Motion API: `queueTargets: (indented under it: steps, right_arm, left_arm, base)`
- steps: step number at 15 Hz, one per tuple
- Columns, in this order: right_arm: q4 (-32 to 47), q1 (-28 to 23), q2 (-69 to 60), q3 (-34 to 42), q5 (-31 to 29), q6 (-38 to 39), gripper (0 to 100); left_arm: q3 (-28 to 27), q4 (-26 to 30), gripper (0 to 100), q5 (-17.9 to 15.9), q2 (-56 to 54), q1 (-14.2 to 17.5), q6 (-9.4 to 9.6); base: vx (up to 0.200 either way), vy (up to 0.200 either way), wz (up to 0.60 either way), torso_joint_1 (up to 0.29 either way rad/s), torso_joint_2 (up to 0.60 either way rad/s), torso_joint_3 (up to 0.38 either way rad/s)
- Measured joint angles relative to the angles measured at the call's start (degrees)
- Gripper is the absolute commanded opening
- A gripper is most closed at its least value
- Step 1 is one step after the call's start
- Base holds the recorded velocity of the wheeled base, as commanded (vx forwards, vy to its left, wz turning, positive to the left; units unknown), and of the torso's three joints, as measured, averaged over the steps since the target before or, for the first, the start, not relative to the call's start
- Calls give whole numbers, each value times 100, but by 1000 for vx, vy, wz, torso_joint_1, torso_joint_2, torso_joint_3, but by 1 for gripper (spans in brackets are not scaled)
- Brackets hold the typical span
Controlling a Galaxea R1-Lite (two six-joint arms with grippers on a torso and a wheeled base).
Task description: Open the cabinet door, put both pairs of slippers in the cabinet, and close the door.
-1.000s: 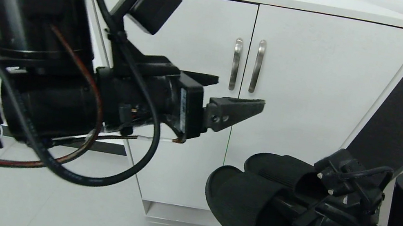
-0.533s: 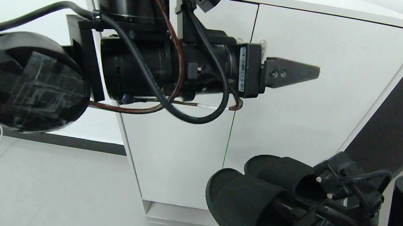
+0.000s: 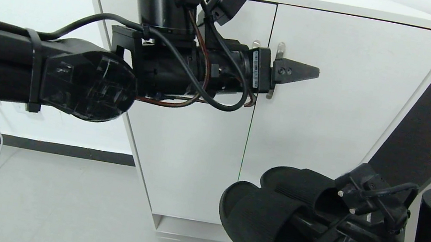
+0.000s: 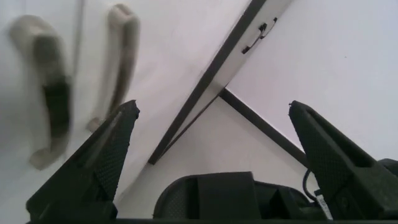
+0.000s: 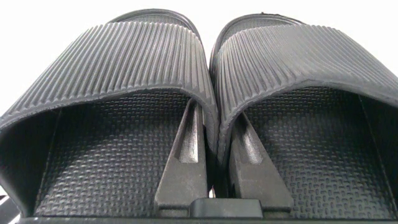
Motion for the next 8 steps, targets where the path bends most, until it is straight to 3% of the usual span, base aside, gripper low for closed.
queueTargets:
  steps: [5,8]
  right_arm:
    - [2,-5,0,2,2,0,0]
    - [0,-2,0,4,2,0,0]
  left_arm:
    - [-48,-4,100,24,0,113,9]
    - [-201,-1,100,213,115,146,9]
  base:
    - [0,0,0,0,0,0]
    - [0,0,0,0,0,0]
